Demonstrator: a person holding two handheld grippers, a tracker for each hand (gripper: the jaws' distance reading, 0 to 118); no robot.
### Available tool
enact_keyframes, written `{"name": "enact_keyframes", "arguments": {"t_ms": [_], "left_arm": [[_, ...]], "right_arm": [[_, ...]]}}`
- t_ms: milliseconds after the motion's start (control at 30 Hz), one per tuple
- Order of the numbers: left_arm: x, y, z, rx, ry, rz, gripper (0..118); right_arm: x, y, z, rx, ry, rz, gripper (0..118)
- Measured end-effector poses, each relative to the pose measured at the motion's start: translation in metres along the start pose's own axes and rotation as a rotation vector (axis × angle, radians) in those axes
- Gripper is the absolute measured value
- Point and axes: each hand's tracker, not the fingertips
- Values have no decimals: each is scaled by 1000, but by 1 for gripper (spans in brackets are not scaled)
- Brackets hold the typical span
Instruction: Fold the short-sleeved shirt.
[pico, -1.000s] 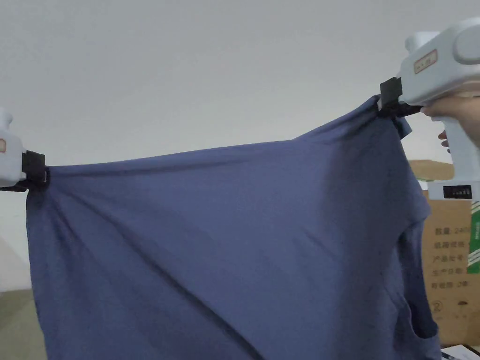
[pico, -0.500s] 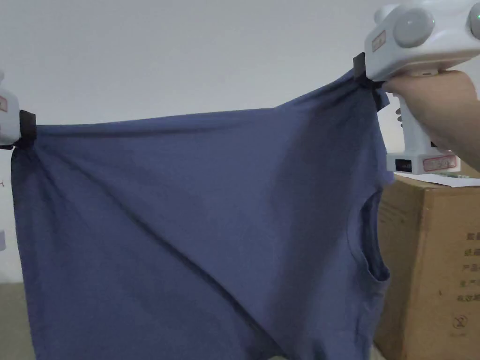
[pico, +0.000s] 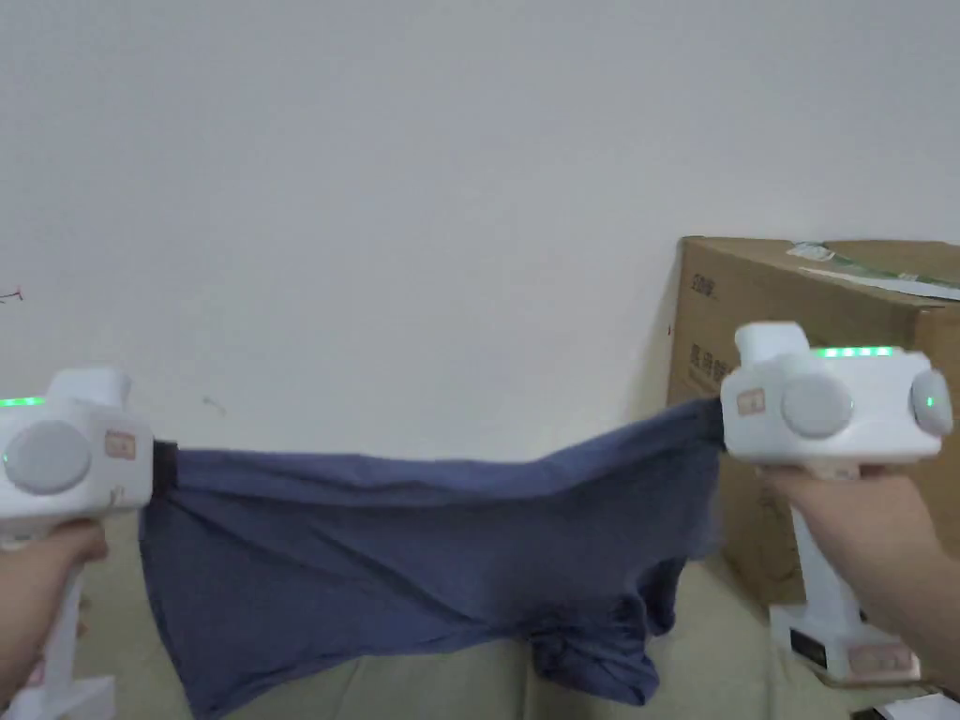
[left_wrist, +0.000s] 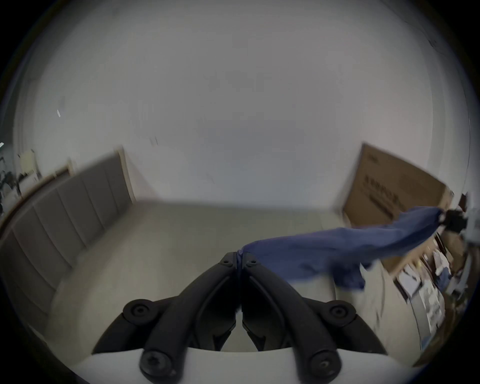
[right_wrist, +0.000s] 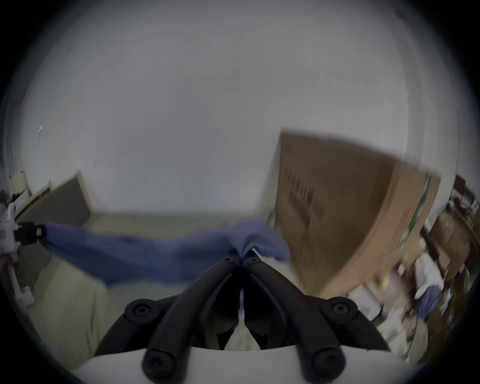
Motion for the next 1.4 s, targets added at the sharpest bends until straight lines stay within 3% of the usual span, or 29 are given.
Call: {"name": "enact_keyframes", "arguments": {"t_ms": [100,167,300,400,500,667,867,1000,1067,1133,1167,1200,1233,1300,1400], "left_arm": [[0,-99,-13,-194,-27,-11,1],[-11,-157,-12,-313,-38,0,1],[-35,-243,28,-435,-51,34,1],[-56,-276,70,-451,-54,38,1],[-76,-297,116,-458,-44,11,1],[-104,-328,170,-494,-47,22,1],[-99,-363,198,-550,-93,-8,1],[-90,-375,196,-559,-66,-79,1],[-86,-378,192,-580,-28,-112,11],[-88,-382,193,-616,-16,-126,63],[-90,-381,195,-637,-19,-133,92],[-93,-378,199,-631,-23,-128,114],[-99,-375,206,-597,-55,-110,115],[-105,-359,223,-530,-60,-30,115],[-104,-332,261,-383,-131,116,115]], "right_arm": [[2,-118,-19,-236,24,52,1],[7,-187,-12,-369,52,43,1],[21,-277,38,-504,97,108,1],[39,-305,92,-542,138,71,1],[57,-326,138,-602,177,95,1],[86,-356,192,-670,179,70,1],[94,-375,214,-722,147,31,1],[84,-385,203,-731,126,64,3],[81,-389,195,-753,87,57,10],[78,-390,196,-750,73,46,39],[78,-388,199,-744,58,44,64],[80,-386,203,-737,59,38,105],[81,-381,209,-689,81,12,118],[80,-363,228,-573,133,-28,109],[68,-341,265,-436,159,-49,110]]}}
